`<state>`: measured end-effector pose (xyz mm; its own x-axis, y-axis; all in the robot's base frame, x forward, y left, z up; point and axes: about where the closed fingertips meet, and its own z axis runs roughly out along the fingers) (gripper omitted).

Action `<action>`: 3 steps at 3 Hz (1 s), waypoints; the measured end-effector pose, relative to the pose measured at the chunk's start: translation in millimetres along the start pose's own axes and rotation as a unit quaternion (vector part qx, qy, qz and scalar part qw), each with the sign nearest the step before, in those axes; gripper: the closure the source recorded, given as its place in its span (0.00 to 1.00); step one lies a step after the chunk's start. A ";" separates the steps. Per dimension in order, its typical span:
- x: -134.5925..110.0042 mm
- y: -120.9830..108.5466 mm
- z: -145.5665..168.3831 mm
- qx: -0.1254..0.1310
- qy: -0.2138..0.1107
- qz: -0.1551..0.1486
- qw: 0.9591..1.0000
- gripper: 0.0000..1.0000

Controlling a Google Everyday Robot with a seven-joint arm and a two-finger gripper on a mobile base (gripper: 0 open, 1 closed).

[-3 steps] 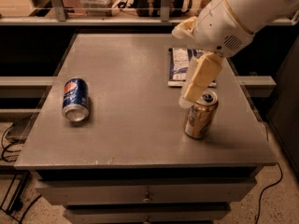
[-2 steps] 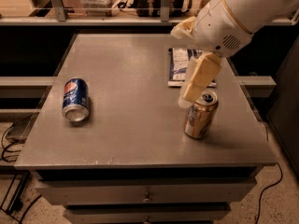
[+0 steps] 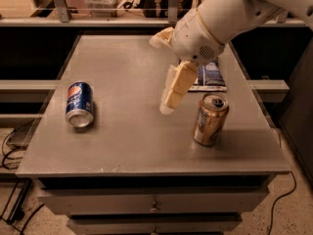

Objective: Pick pepsi can

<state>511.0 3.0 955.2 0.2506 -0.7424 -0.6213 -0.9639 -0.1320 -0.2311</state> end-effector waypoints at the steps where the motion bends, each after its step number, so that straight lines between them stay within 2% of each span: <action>1: -9.9 -7.6 33.3 -0.027 -0.030 -0.011 0.999 0.00; 2: -35.1 -26.6 94.4 -0.055 -0.052 -0.031 0.997 0.00; 3: -36.2 -26.6 95.9 -0.056 -0.053 -0.032 0.997 0.00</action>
Offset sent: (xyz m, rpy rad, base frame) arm 0.0362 0.1164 -0.0476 0.1154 0.0552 0.1890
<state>536.2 96.3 912.1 0.3145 -0.6580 -0.6843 -0.9481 -0.2540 -0.1914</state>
